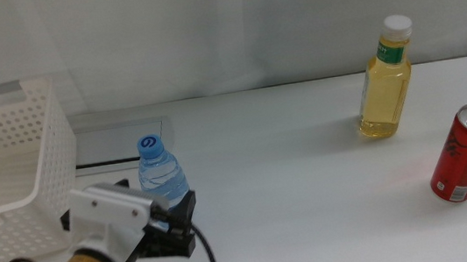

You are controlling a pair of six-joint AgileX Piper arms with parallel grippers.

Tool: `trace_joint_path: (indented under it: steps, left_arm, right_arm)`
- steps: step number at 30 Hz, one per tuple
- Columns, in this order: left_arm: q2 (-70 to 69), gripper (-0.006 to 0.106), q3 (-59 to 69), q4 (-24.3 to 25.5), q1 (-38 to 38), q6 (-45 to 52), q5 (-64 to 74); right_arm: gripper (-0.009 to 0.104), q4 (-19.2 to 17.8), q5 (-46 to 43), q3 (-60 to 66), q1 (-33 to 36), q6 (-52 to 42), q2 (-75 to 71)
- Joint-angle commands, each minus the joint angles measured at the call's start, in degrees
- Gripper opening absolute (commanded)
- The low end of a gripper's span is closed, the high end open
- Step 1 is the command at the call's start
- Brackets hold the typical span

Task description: Use arms to grab the bottles and put them into the dustbin to the left of the table.

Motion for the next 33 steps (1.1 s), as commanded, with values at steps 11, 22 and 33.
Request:
trace_joint_path:
  steps: [11,22,33]
  left_arm:
    - [9.76,0.09,-10.0,-2.55,-0.29,-1.96,1.17]
    - [12.26,0.076,-10.53,-5.1,-0.29,-3.47,0.22]
    - [3.13,-0.003,-12.53,-5.71,-0.17,-2.18,3.22]
  right_arm:
    - [0.103,0.12,-0.8,2.16,-0.27,-0.19,-1.65]
    - [0.103,1.06,-0.91,2.16,-0.27,-0.19,-1.65]
    - [0.103,1.06,-0.91,2.16,-0.27,-0.19,-1.65]
